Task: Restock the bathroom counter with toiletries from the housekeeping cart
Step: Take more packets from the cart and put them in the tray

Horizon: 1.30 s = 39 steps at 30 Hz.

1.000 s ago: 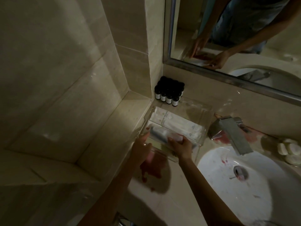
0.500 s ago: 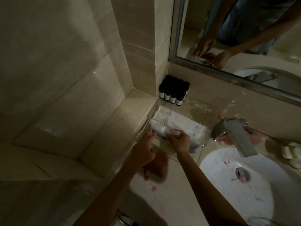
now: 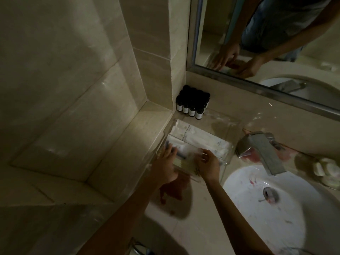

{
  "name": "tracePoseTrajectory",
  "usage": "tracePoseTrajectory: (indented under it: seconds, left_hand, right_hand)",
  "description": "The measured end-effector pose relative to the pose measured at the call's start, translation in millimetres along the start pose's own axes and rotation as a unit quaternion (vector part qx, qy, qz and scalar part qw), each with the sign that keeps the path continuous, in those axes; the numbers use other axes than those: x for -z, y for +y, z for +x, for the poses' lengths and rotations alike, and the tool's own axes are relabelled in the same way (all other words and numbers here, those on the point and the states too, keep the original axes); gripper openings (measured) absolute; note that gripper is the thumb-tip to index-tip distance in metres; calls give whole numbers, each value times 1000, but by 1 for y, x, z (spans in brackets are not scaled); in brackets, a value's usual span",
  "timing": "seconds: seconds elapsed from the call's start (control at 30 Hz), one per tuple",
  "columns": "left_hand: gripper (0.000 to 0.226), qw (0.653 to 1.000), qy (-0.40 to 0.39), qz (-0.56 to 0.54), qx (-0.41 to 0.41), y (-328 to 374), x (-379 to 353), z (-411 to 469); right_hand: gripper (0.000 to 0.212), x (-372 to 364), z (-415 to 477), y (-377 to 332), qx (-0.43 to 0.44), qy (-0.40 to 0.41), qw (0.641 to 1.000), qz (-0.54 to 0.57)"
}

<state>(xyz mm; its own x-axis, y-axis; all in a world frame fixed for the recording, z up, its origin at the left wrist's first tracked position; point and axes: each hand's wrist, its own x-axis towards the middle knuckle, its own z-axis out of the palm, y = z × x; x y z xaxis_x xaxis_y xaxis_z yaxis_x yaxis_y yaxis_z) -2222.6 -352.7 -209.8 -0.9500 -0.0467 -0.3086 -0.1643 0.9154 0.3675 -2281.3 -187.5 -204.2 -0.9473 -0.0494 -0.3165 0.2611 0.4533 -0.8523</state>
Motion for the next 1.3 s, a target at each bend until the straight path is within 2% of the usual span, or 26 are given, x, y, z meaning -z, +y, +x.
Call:
tracePoseTrajectory:
  seconds: [0.1,0.13,0.2,0.27,0.4,0.5,0.53,0.63,0.73,0.83,1.03,1.13,1.3]
  left_hand:
    - [90,1000,11,-5,3,-4,-5,0]
    - [89,1000,16,-8,-3,-6,-8,0]
    - [89,1000,23,-12,-16,-6,-11,0]
    - [91,999,4,32,-42,-3,-9,-1]
    - [89,994,-1,94,-49,-2,-5,-4]
    - [83,995,2,89,-38,3,-5,-3]
    - [82,995,25,90,-44,3,-7,-1]
    - [77,992,-15,125,-8,5,-9,2]
    - [77,994,-22,106,16,6,-9,7]
    - [75,996,-41,80,27,11,-6,10]
    - [76,993,-66,89,30,14,4,9]
    - [76,990,-70,116,25,18,11,2]
    - [67,992,-70,96,31,21,11,-7]
  right_hand:
    - [37,19,-22,3,47,30,998,-18]
    - [39,23,-29,4,88,40,994,-50]
    - [44,23,-37,10,230,50,956,-175]
    - [46,15,-39,20,322,9,903,-284]
    - [57,-1,-38,27,301,-102,868,-382]
    - [66,-6,-29,34,258,-137,864,-411]
    - [70,-6,-26,34,252,-146,865,-409]
    - [93,-5,-19,34,238,-163,859,-424]
    - [112,-4,-14,27,223,-178,856,-432]
    - [114,-3,-8,29,227,-193,855,-424]
    - [97,5,0,38,252,-215,848,-414]
    - [104,14,-3,34,255,-222,847,-410]
    - [126,26,-12,25,219,-214,858,-411]
